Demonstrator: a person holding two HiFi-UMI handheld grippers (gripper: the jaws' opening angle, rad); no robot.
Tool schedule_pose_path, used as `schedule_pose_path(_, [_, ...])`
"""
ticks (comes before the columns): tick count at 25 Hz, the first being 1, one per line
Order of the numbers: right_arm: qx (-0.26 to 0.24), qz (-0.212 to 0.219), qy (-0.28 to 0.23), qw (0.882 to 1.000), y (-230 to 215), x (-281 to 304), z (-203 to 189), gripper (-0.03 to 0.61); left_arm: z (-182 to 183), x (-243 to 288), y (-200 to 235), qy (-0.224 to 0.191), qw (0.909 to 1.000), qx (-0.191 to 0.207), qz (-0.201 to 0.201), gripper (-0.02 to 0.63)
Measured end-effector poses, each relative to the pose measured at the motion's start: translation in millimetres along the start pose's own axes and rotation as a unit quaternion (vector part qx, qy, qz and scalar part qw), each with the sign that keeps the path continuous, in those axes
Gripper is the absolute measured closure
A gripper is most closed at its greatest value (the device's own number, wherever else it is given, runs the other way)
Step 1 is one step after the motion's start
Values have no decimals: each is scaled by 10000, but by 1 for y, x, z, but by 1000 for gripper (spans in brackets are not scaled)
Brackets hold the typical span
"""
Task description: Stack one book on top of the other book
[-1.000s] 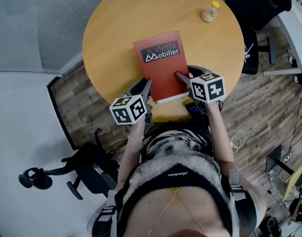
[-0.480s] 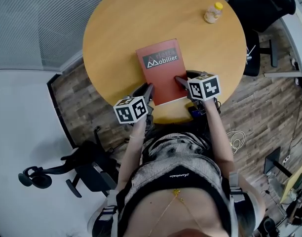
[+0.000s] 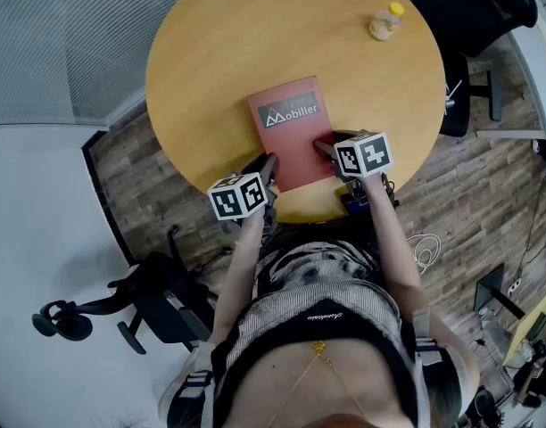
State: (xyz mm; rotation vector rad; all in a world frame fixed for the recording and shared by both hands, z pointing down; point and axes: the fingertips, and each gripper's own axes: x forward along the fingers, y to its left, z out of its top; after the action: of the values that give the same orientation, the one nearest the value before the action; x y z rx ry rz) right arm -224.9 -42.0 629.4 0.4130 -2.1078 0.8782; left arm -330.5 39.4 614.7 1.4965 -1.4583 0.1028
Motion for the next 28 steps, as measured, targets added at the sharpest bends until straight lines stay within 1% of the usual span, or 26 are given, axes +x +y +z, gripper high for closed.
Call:
schedule_pose_path(5, [3,-29,42,10000,-5,8,-5,374,-6,8,8,103,9998,-160,-8,517])
schedule_pose_path(8, [35,-64,35,10000,-8,11,-5,374,-8,13,10,156,9998,-90,48,515])
schedule_pose_path(15, [26,-63,111,9999,-13,19,-8,374,-14,21,16,248,9995,-161,84,515])
schedule_pose_path(22, [-1,-89,16,10000,-13,18,-8,374,-12,22,15,275,9996,53,49,515])
schedule_pose_path(28, [-77,-62,-129,9999,-12,19,-8,374,-12,23,17,275,9994,159,-147,512])
